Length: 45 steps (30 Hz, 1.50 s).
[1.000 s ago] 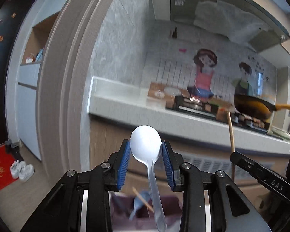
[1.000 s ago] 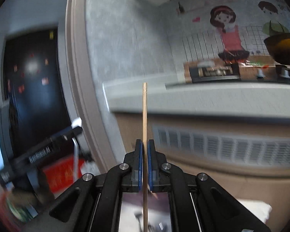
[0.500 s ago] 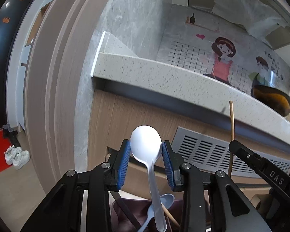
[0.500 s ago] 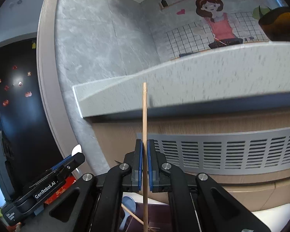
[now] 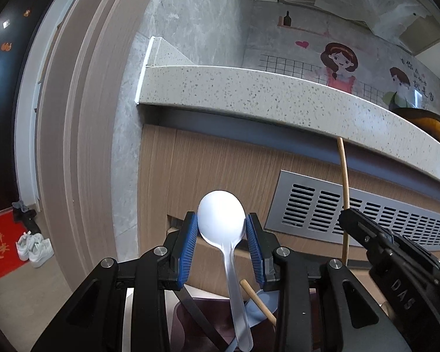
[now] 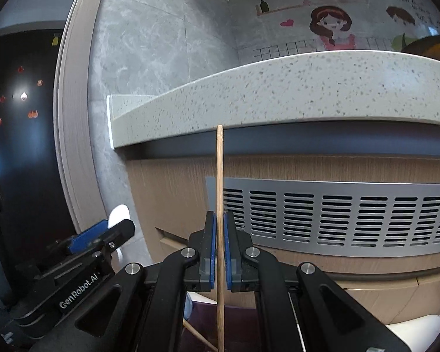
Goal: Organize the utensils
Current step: 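Drop the white spoon and chopstick into the purple caddy with both tools, then grasp the slotted metal turner with the right tool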
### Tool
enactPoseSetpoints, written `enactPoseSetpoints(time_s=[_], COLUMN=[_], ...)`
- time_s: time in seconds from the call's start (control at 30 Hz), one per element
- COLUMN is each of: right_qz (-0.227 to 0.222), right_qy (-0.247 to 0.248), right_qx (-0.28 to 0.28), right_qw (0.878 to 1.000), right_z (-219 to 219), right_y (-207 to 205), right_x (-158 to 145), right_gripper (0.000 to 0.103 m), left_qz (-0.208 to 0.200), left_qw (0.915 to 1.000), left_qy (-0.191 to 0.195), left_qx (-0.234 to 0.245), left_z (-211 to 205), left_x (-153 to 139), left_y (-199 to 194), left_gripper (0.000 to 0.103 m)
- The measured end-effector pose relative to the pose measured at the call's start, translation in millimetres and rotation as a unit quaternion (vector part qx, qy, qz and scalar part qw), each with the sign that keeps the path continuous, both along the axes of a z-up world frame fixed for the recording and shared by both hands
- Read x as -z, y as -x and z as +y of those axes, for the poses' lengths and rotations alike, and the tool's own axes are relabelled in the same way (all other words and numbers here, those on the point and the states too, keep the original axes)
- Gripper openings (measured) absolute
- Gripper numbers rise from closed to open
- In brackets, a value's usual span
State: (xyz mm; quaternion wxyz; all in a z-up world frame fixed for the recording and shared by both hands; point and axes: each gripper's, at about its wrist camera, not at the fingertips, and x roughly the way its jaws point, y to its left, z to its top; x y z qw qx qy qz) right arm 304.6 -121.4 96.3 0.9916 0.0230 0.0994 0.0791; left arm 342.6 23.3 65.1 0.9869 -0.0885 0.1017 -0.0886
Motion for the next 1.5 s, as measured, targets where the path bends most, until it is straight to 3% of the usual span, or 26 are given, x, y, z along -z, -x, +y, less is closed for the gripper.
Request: enactPoseSetpoints(time_s=[0.17, 0.3, 0.4, 0.47, 0.6, 0.73, 0.8, 0.87, 0.97, 1.03, 1.2, 1.27, 1.4, 1.5], right_qz=[0.002, 0.020, 0.067, 0.094, 0.112, 0.096, 0.118, 0.175, 0.262, 0.315, 0.392, 0.397, 0.376, 0.384], right_qy=[0.007, 0.011, 0.005, -0.001, -0.021, 0.012, 0.035, 0.056, 0.075, 0.088, 0.042, 0.041, 0.036, -0.004], right_qx=[0.002, -0.020, -0.050, -0.056, -0.062, -0.069, -0.089, -0.120, -0.146, -0.131, -0.124, -0.115, -0.094, -0.072], right_qw=[1.000, 1.000, 0.996, 0.994, 0.992, 0.993, 0.988, 0.976, 0.951, 0.936, 0.911, 0.910, 0.921, 0.921], right_z=[1, -6, -15, -22, -41, -52, -54, -55, -51, -49, -53, -52, -50, -59], right_y=[0, 10, 14, 15, 31, 72, 87, 95, 97, 96, 90, 88, 71, 50], right_x=[12, 22, 27, 28, 18, 1, 3, 19, 60, 92, 134, 140, 134, 132], right_gripper=[0.006, 0.006, 0.007, 0.008, 0.009, 0.010, 0.011, 0.012, 0.012, 0.012, 0.012, 0.012, 0.012, 0.012], left_qz=[0.016, 0.059, 0.098, 0.112, 0.126, 0.147, 0.162, 0.187, 0.233, 0.268, 0.311, 0.317, 0.325, 0.326], left_qw=[0.9998, 0.9972, 0.9932, 0.9915, 0.9904, 0.9876, 0.9847, 0.9794, 0.9689, 0.9595, 0.9446, 0.9425, 0.9397, 0.9399], left_qy=[-0.009, 0.020, 0.033, 0.037, 0.024, 0.000, -0.010, -0.011, -0.007, -0.013, -0.039, -0.041, -0.030, -0.025], left_qx=[0.006, 0.043, 0.053, 0.055, 0.051, 0.055, 0.065, 0.075, 0.082, 0.086, 0.096, 0.097, 0.103, 0.100], left_z=[-1, 8, 13, 15, 17, 17, 16, 15, 14, 10, 1, -2, -4, 1], left_x=[5, 11, 17, 16, 2, -6, 2, 16, 48, 69, 97, 101, 103, 103], left_y=[1, -1, -5, -2, 17, 51, 71, 85, 102, 110, 121, 122, 121, 120], left_gripper=[0.035, 0.036, 0.053, 0.056, 0.056, 0.059, 0.061, 0.061, 0.061, 0.061, 0.061, 0.061, 0.061, 0.061])
